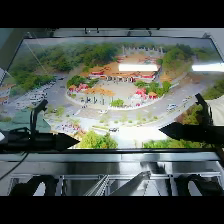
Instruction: Fold the shirts.
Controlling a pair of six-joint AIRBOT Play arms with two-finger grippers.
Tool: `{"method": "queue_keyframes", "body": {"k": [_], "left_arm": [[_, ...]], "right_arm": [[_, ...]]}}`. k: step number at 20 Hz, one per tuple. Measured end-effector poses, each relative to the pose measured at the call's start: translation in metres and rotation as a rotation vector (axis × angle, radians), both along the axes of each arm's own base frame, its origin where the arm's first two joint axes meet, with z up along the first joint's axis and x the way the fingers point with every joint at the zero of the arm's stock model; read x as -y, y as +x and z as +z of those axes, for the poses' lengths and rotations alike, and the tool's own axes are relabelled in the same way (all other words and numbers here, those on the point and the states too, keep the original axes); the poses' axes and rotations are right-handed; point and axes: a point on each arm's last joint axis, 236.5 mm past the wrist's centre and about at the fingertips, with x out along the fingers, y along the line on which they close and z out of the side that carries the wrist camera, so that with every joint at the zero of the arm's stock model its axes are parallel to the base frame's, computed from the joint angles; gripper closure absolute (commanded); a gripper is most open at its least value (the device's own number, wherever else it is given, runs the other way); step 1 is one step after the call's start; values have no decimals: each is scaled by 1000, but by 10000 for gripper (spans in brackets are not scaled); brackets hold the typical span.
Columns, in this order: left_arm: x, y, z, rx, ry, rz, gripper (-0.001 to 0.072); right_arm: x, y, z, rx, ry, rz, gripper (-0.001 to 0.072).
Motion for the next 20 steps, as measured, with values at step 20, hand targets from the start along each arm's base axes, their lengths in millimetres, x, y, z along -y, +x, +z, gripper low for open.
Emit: {"method": "queue_keyframes", "body": {"k": [20], "left_arm": [[2, -19, -6, 122, -10, 68, 686]], "right_arm": [[-8, -4, -10, -12, 21, -3, 690]]}}
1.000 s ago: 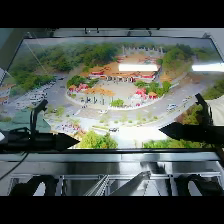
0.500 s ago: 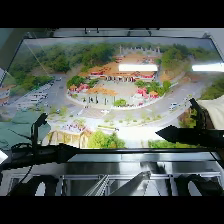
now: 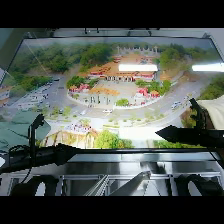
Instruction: Fold the shirts.
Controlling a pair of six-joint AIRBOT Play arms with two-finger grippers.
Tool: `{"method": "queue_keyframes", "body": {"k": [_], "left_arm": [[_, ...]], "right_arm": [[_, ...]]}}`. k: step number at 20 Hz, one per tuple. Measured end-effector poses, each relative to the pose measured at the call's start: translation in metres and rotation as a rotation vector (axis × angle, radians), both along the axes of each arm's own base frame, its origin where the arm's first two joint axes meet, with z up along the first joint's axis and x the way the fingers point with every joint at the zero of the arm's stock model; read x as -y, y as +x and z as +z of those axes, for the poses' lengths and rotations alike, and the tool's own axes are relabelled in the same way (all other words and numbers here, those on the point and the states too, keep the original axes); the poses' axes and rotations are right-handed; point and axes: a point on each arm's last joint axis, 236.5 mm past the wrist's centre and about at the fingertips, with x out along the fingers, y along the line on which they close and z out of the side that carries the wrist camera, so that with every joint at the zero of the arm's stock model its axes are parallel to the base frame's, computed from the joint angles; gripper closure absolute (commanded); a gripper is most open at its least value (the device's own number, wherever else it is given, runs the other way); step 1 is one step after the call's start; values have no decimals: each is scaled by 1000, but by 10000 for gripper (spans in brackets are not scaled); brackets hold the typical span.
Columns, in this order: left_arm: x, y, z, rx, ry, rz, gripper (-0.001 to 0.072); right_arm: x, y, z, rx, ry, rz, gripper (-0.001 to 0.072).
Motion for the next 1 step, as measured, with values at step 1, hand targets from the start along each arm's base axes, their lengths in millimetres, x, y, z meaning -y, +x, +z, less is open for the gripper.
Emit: {"method": "queue_keyframes", "body": {"k": [1], "left_arm": [[0, 0, 0, 0, 0, 0, 686]], "right_arm": [[0, 0, 0, 0, 0, 0, 690]]}}
